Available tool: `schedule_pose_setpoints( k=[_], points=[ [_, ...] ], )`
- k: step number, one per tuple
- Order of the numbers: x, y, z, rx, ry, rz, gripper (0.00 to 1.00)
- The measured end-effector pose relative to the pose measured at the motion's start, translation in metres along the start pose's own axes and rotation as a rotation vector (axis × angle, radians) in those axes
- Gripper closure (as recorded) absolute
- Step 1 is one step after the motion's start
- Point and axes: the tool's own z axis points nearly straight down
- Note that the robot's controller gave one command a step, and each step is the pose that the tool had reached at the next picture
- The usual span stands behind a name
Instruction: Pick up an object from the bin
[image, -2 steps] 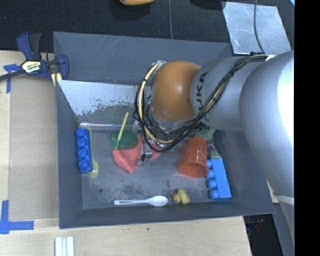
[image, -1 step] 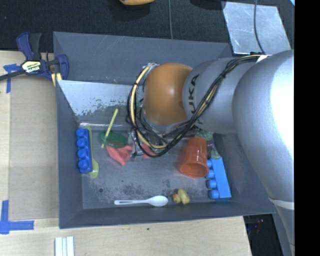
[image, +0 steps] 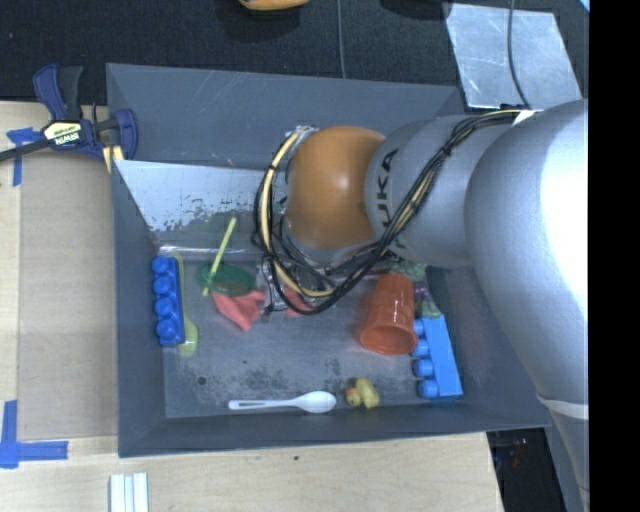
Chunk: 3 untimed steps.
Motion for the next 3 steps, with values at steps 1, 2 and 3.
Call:
schedule_pose_setpoints(
  k=[1, 2, 3],
  points=[
    [0.002, 0.0, -0.016, 0.001, 0.007, 0.0, 1.0],
    [0.002, 0.0, -0.059, 0.001, 0.006, 0.001, 1.0],
    [0.0, 0.0, -0.094, 0.001, 0.002, 0.001, 1.0]
  ],
)
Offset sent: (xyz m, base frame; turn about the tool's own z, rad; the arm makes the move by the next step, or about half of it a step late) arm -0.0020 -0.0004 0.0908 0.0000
